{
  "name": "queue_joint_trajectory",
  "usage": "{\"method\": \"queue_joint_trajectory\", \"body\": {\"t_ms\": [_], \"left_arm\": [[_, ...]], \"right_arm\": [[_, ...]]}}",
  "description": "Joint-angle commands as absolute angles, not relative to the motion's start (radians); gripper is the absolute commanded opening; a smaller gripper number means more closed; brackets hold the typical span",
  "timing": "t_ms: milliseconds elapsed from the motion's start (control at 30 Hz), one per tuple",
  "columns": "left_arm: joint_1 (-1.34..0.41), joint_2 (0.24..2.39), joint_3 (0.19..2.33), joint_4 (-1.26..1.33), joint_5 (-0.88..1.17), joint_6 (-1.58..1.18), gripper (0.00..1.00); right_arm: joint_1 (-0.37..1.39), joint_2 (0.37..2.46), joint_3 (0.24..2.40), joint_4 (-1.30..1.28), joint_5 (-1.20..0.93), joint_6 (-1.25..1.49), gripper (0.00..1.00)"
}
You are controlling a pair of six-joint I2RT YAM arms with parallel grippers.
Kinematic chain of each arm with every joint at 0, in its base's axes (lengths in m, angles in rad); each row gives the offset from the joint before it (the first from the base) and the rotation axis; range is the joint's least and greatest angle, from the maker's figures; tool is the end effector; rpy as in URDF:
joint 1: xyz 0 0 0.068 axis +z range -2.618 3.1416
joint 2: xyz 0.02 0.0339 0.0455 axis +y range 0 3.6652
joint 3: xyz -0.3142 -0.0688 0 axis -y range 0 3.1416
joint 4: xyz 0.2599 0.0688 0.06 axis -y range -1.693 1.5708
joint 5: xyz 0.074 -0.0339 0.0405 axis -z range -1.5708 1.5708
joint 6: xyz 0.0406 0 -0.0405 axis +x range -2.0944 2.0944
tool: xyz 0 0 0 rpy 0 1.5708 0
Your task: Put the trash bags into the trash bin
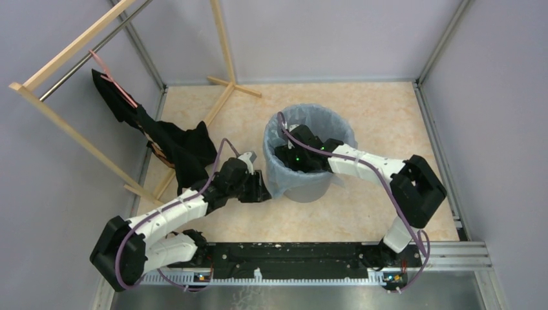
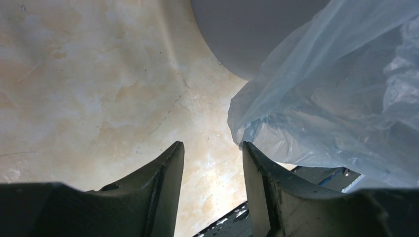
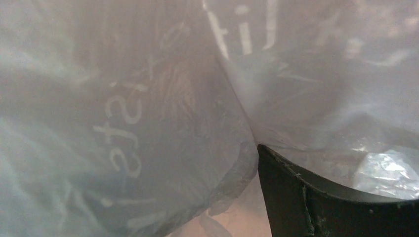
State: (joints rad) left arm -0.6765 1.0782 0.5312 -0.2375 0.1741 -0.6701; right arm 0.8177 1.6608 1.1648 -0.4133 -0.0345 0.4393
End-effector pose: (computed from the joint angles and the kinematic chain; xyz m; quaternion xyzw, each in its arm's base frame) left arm 0.1557 -0.1340 0.2259 0.0363 0.9201 -0.3008 0.2483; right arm 0.2560 0.2751 0.2651 -0.1834 0.9277 0.2041 0.2531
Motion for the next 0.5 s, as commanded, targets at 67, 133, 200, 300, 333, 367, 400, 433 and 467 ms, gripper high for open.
{"method": "queue_joint_trajectory", "body": {"t_ms": [67,133,200,300,333,367,400,433,467], "left_arm": [[-0.683,1.111,0.594,-0.201,0.175,-0.663,0.56],[-0.683,1.108,0.591,-0.181,0.170,-0.666,0.57],[-0.683,1.114,0.590,-0.159,0.164,-0.659,0.58],[-0.683,1.135,0.609,-0.154,0.169,-0.652,0.60],[-0.683,1.139,0.615,-0.162,0.175,-0.651,0.60],[-0.683,1.137,0.619,-0.168,0.176,-0.651,0.61],[-0.683,1.133,0.618,-0.171,0.174,-0.653,0.63],[-0.683,1.124,0.616,-0.175,0.170,-0.652,0.64],[-0.683,1.115,0.613,-0.174,0.165,-0.647,0.66]], "right_arm": [[0.822,1.685,1.193,-0.355,-0.045,0.463,0.77],[0.823,1.678,1.198,-0.361,-0.029,0.459,0.78],[0.822,1.674,1.194,-0.359,0.007,0.450,0.79],[0.822,1.693,1.173,-0.344,0.054,0.448,0.80],[0.822,1.704,1.169,-0.344,0.057,0.454,0.80],[0.823,1.712,1.165,-0.342,0.057,0.458,0.80],[0.822,1.718,1.160,-0.336,0.056,0.462,0.80],[0.823,1.722,1.150,-0.327,0.052,0.465,0.81],[0.822,1.723,1.144,-0.319,0.052,0.465,0.81]]}}
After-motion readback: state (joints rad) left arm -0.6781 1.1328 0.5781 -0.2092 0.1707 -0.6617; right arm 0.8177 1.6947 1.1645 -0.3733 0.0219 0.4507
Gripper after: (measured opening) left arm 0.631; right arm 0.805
